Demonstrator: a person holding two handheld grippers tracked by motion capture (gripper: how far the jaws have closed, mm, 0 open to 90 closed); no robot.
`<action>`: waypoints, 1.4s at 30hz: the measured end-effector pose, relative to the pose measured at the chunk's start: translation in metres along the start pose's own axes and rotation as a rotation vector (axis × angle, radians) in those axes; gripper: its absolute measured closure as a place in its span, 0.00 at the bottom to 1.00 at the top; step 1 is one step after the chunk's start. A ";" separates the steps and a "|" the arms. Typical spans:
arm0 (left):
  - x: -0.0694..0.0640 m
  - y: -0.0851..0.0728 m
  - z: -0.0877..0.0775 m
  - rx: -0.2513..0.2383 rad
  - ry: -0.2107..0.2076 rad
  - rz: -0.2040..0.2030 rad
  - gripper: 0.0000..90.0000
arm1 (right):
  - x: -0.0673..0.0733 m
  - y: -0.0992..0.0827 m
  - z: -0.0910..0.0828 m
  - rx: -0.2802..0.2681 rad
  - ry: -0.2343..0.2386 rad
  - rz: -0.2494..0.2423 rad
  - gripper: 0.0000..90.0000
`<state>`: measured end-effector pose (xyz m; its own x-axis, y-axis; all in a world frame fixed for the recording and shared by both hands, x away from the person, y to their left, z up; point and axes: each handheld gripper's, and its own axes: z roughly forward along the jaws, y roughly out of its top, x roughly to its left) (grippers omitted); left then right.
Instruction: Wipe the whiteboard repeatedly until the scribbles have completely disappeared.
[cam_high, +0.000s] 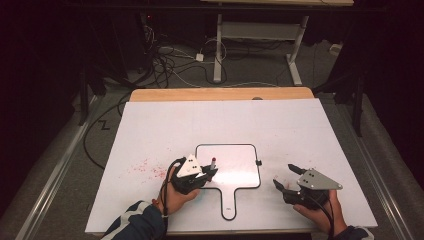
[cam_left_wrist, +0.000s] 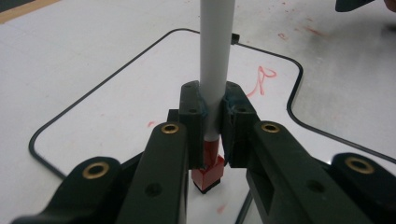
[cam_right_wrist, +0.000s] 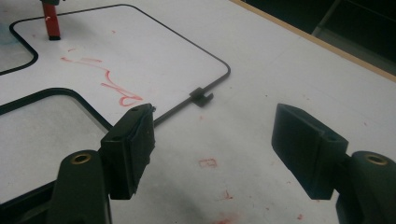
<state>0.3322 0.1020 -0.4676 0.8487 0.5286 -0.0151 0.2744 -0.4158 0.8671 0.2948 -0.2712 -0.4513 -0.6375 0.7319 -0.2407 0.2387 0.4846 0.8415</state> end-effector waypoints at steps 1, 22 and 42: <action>-0.001 -0.002 -0.003 -0.001 -0.002 -0.004 0.88 | 0.000 0.000 0.000 0.001 0.001 -0.003 0.34; -0.015 0.025 0.041 0.002 -0.049 0.034 0.88 | 0.001 0.000 0.002 0.008 0.007 -0.012 0.34; -0.022 0.040 0.068 -0.013 -0.062 0.036 0.88 | 0.001 0.000 0.000 0.004 0.016 -0.014 0.34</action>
<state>0.3549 0.0234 -0.4662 0.8845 0.4664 -0.0145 0.2379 -0.4239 0.8739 0.2945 -0.2708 -0.4519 -0.6528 0.7169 -0.2448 0.2323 0.4970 0.8360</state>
